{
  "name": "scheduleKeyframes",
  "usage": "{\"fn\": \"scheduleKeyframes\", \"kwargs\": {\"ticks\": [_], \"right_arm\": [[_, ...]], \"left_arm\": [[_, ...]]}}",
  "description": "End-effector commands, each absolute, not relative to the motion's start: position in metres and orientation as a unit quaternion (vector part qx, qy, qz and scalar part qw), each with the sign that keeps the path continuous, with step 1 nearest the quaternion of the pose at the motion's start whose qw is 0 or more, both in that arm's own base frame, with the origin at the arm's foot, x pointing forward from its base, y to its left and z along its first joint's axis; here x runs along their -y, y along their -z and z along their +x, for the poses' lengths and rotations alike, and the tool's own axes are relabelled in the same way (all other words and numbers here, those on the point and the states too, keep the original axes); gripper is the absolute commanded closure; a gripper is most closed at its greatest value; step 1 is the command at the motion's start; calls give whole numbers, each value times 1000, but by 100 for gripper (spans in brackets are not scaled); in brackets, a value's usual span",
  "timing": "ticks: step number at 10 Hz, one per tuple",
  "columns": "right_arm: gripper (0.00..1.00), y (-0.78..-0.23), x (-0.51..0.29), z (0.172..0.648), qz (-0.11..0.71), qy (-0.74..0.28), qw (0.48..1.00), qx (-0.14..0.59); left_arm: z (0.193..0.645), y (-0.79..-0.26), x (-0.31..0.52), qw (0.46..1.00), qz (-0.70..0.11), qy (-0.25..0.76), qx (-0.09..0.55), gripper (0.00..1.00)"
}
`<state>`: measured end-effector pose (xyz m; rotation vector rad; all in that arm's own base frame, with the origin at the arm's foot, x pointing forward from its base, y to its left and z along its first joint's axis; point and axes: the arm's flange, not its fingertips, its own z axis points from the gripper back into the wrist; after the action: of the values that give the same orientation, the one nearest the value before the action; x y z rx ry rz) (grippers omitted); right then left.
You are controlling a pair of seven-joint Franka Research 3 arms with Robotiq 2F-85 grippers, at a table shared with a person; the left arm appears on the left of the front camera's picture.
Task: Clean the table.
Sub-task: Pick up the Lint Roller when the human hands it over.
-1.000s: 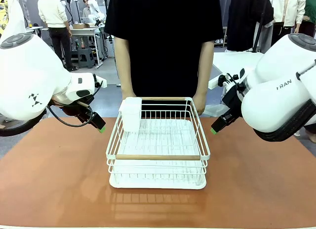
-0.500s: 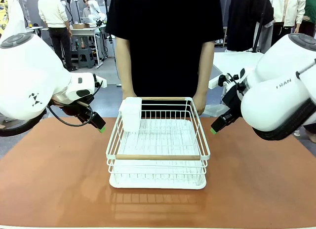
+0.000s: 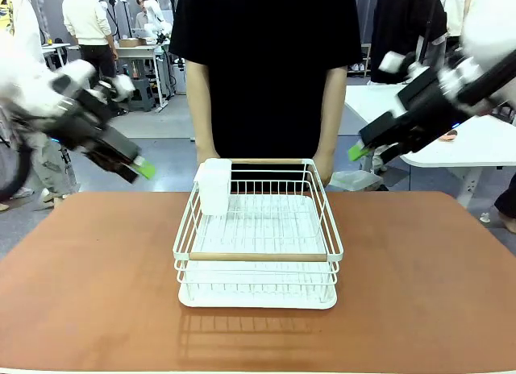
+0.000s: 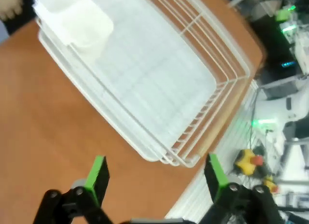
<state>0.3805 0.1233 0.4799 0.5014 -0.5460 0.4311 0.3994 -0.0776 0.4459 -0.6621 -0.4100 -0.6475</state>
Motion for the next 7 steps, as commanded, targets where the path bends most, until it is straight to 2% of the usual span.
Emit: {"fn": "scheduleKeyframes", "kwargs": {"ticks": [1, 2, 4, 5, 7], "right_arm": [[0, -484, -80, 382, 302, -184, 902, 247], [0, -487, -47, 380, 349, -157, 894, 235], [0, -491, 25, 368, 403, -82, 883, 227], [0, -491, 63, 361, 433, -51, 880, 191], [0, -483, 130, 348, 486, 3, 857, 172]], "left_arm": [[412, -438, 6, 866, -403, 252, 156, 0], [403, -432, -29, 847, -456, 229, 149, 0], [382, -415, -84, 848, -464, 208, 150, 0], [373, -410, -112, 831, -497, 191, 164, 0], [361, -394, -161, 803, -553, 127, 180, 0]]}}
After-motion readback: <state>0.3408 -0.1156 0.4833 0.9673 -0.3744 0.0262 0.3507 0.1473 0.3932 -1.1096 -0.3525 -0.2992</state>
